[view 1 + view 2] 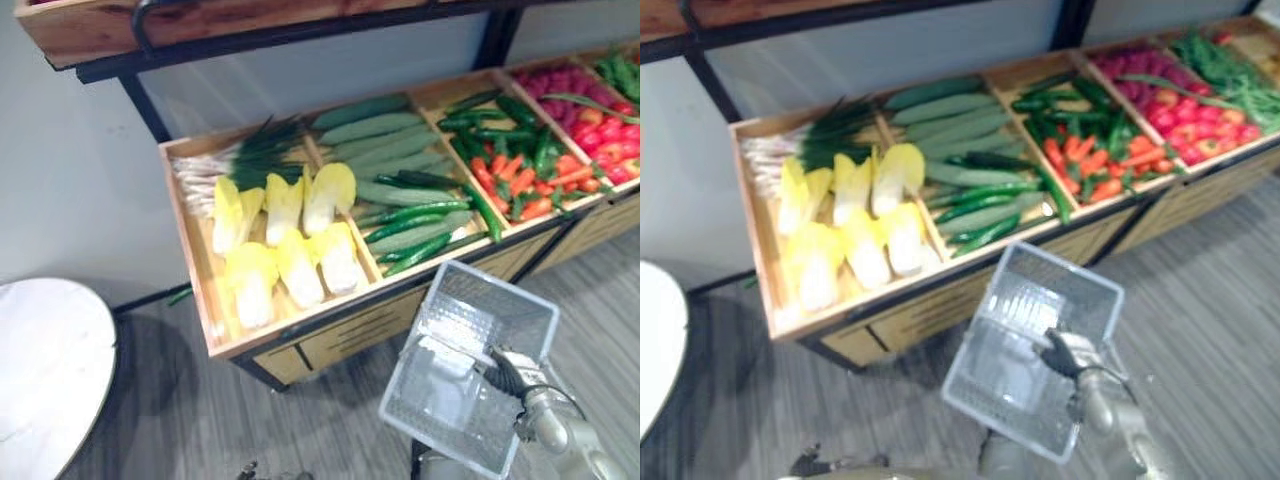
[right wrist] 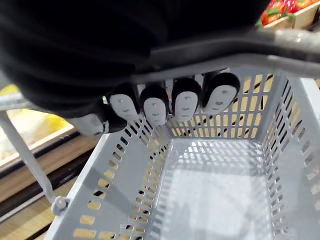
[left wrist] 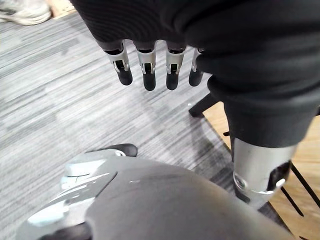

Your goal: Pick vegetable in the basket

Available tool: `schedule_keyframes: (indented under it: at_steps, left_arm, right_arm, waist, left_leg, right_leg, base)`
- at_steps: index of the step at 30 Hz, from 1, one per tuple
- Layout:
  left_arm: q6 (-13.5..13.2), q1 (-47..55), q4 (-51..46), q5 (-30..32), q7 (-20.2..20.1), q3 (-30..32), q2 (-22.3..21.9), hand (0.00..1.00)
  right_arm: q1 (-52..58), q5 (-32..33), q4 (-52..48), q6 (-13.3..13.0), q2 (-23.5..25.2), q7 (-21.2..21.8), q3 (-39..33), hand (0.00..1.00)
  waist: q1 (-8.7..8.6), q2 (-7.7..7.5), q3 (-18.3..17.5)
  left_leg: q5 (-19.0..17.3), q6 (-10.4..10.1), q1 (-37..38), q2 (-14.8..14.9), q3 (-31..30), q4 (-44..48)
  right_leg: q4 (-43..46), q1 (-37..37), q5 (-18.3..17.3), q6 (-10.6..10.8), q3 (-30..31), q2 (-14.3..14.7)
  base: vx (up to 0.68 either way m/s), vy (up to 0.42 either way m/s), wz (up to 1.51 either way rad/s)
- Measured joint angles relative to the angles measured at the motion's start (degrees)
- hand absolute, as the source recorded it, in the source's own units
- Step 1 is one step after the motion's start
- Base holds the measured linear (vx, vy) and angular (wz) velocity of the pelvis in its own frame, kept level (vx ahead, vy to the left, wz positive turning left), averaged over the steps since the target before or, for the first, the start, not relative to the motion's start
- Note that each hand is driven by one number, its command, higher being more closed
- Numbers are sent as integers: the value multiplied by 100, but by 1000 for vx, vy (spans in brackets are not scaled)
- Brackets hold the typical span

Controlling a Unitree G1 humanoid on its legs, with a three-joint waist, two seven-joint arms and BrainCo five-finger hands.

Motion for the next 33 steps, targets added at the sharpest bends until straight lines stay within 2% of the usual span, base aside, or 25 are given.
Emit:
schedule_keyframes:
  at_steps: [3,4,6,7,9,11,12,13,14,16,19,22,25,26,33]
  left_arm:
    - [8,-16,-23,-204,11,298,-21,0]
    - [8,-19,-47,-212,21,309,-18,0]
    - [7,-25,-146,-327,135,356,-60,0]
    - [8,-51,-247,-455,248,475,-133,0]
    - [-1,-56,-431,-698,483,750,-244,0]
    - [-35,-55,-859,-1085,931,1102,-303,0]
    - [-52,-54,-1019,-1161,1030,1231,-327,0]
    - [-136,-17,-1478,-1395,1262,1473,-419,0]
    - [-180,102,-2093,-1547,1410,1625,-527,0]
    - [-291,219,-2952,-1555,1615,1701,-657,0]
    - [-393,290,-3905,-1443,1781,1895,-751,0]
    - [-400,466,-4636,-1006,1912,2136,-823,0]
    - [-392,467,-5004,-534,1995,2126,-851,0]
    - [-390,474,-5152,-484,2000,2093,-850,0]
    - [-385,422,-5751,-100,2026,1737,-852,0]
  right_arm:
    - [136,164,204,6,-14,1,-16,100]
    - [191,167,205,6,-14,-3,-19,100]
    - [369,182,204,4,-3,-54,-68,100]
    - [434,181,208,2,10,-103,-115,100]
    - [482,170,329,-28,81,-227,-251,100]
    - [567,171,720,-53,330,-367,-538,100]
    - [600,171,865,-61,409,-407,-653,100]
    - [645,172,1225,-93,549,-496,-931,100]
    - [652,174,1603,-135,613,-541,-1182,100]
    - [638,175,2099,-129,680,-637,-1589,100]
    - [584,179,2941,52,735,-660,-2161,100]
    - [614,221,3543,232,740,-662,-2545,100]
    - [638,281,3918,260,786,-658,-2710,100]
    - [647,284,3984,268,798,-644,-2719,100]
    - [585,399,4191,263,885,-625,-2817,100]
  waist:
    - [-58,-129,109]
    - [-58,-145,118]
    - [-58,-149,134]
    - [-53,-71,117]
    - [-54,38,115]
    - [-53,76,114]
    - [-52,88,106]
    - [-54,164,59]
    - [-45,174,51]
    - [-35,234,15]
    - [-27,248,4]
    - [-40,328,-84]
    - [-59,420,-146]
    - [-59,379,-141]
    - [-73,357,-217]
  left_leg:
    - [760,98,-89,73,131,59]
    - [883,122,-110,81,225,46]
    - [1197,200,-157,131,678,-121]
    - [1235,244,-149,174,835,-243]
    - [1232,242,-139,218,995,-392]
    - [1176,182,-145,259,1188,-478]
    - [1133,157,-144,271,1254,-496]
    - [1007,180,-146,274,1331,-515]
    - [867,189,-135,270,1351,-545]
    - [654,204,-131,261,1431,-613]
    - [497,290,-34,151,1492,-659]
    - [385,350,85,7,1636,-682]
    - [344,359,152,-59,1734,-686]
    - [319,352,154,-61,1761,-685]
    - [254,275,278,1,1972,-704]
  right_leg:
    - [-114,437,-169,-203,-608,-36]
    - [-185,507,-184,-220,-697,-36]
    - [-392,615,-236,-229,-924,0]
    - [-452,621,-237,-224,-980,63]
    - [-520,606,-248,-242,-1042,129]
    - [-601,614,-217,-192,-1035,204]
    - [-602,617,-209,-183,-1035,218]
    - [-610,618,-177,-148,-1031,234]
    - [-646,633,-119,-135,-1035,240]
    - [-800,679,33,-58,-1050,260]
    - [-1142,926,291,-21,-1024,231]
    - [-1394,1047,468,62,-868,146]
    - [-1534,1099,579,91,-762,120]
    - [-1576,1121,602,85,-729,140]
    - [-1666,1128,666,46,-545,243]
  base:
    - [89,-324,88]
    - [2,-236,75]
    - [-58,-196,58]
    - [-69,-125,35]
    - [-75,-49,24]
    - [-56,3,15]
    - [-28,63,12]
    - [-11,117,12]
    - [-3,132,12]
    - [12,174,10]
    - [32,158,4]
    - [23,97,-20]
    - [8,49,-18]
    - [-23,24,-22]
    - [-6,-10,-16]
